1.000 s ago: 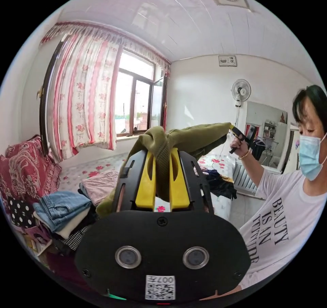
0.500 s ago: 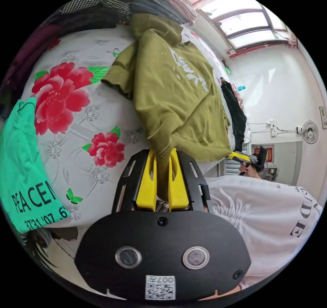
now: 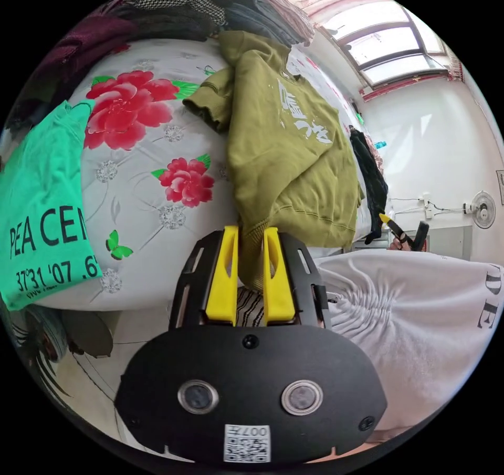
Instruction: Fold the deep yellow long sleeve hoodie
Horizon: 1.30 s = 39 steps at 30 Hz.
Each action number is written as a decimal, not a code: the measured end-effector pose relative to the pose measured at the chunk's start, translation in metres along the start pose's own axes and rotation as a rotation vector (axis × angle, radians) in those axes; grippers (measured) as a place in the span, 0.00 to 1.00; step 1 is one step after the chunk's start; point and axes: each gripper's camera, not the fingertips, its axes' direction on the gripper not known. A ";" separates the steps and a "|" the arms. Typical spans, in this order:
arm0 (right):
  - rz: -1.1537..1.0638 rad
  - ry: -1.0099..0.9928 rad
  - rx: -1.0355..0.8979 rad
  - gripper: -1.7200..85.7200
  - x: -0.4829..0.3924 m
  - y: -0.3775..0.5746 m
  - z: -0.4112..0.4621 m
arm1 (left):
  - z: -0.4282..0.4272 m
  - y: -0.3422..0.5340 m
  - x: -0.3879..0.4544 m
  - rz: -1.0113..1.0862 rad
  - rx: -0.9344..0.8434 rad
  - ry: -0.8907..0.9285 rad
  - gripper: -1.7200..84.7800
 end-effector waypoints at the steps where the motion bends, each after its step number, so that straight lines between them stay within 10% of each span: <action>1: 0.038 0.103 0.044 0.11 0.022 -0.011 -0.009 | -0.003 -0.001 -0.002 -0.006 0.000 -0.003 0.11; 10: 0.319 0.250 0.018 0.13 0.190 -0.082 0.032 | -0.057 0.026 -0.023 -0.130 0.115 0.029 0.10; 22: 0.155 0.252 -0.166 0.07 0.214 -0.109 0.079 | -0.042 -0.008 -0.025 -0.308 0.158 0.049 0.09; 27: 0.044 0.326 -0.141 0.05 0.221 -0.139 -0.022 | -0.036 -0.044 -0.019 -0.266 0.149 0.036 0.10; 31: 0.229 0.905 0.195 0.06 0.269 -0.158 -0.232 | -0.041 -0.059 -0.015 -0.236 0.175 0.014 0.10; 39: 0.448 0.686 0.253 0.08 0.314 -0.087 -0.286 | -0.022 -0.113 -0.035 -0.264 0.212 -0.056 0.12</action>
